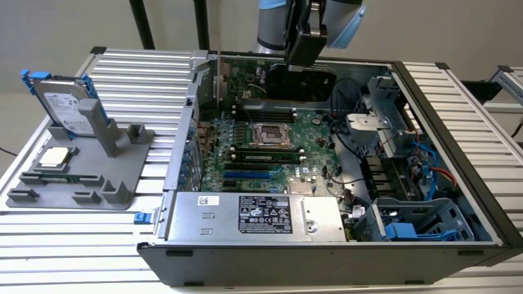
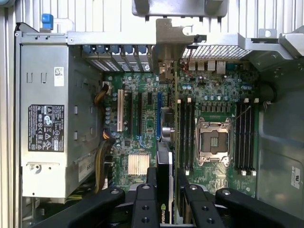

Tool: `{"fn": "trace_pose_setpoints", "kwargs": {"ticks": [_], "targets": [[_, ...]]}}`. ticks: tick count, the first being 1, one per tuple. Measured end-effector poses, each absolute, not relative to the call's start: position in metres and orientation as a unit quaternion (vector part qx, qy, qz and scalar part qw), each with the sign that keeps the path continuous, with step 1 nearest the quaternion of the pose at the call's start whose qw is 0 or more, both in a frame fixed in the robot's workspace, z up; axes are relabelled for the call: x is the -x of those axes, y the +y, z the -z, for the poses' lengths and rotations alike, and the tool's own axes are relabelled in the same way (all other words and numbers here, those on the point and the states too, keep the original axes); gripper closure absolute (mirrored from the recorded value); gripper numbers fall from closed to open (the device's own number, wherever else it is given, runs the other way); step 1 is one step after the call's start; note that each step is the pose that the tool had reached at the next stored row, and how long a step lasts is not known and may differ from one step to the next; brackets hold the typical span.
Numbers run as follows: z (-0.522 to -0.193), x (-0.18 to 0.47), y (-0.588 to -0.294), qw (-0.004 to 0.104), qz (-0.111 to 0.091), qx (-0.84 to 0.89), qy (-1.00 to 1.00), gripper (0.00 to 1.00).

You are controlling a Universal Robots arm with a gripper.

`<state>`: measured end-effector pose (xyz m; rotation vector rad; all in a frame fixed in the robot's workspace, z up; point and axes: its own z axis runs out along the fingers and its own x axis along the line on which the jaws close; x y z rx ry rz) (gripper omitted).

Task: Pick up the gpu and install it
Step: 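Insert the gpu into the slot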

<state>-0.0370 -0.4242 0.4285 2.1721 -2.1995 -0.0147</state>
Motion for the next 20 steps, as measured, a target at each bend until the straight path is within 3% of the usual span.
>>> {"fn": "trace_pose_setpoints", "kwargs": {"ticks": [20], "targets": [[-0.4189, 0.037, -0.4242, 0.025, 0.005, -0.702, -0.711, 1.0]]}}
